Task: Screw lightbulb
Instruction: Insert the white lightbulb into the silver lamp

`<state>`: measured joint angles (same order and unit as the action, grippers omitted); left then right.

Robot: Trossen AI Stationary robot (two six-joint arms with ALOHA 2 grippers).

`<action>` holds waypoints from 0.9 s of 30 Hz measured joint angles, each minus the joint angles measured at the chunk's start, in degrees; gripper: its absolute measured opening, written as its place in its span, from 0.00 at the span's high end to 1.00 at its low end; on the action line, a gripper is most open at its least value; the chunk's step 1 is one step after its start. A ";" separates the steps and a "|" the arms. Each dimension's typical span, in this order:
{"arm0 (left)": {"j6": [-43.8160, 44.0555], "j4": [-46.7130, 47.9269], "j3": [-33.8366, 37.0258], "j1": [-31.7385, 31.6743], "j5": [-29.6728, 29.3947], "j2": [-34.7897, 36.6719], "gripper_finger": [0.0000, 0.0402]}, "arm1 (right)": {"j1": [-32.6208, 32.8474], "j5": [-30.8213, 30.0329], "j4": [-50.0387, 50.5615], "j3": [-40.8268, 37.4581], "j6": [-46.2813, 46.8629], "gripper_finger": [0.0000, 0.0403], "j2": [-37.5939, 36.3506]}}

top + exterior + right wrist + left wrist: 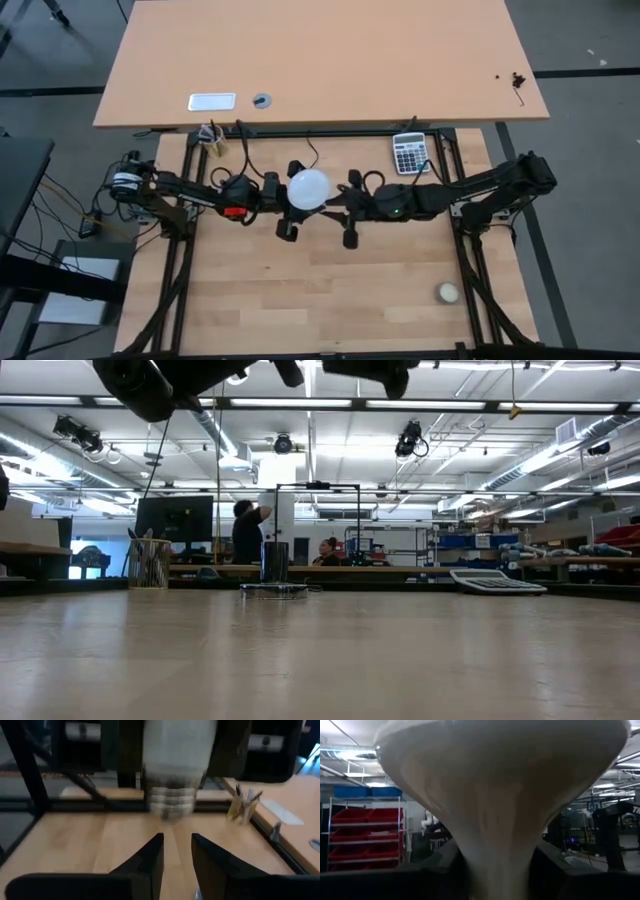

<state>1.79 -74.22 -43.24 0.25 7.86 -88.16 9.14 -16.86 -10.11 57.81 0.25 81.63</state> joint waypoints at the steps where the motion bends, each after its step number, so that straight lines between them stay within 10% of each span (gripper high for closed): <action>1: 0.01 0.31 0.00 -0.13 -0.01 -0.03 0.61 | 0.09 0.01 0.29 -0.01 0.00 0.74 -0.65; 27: 0.29 16.16 0.44 -9.67 8.33 0.46 0.61 | 0.64 0.04 15.51 0.26 1.10 0.78 -11.26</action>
<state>2.09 -58.06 -42.81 -9.42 16.18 -87.70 9.78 -16.82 5.40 58.06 1.35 70.38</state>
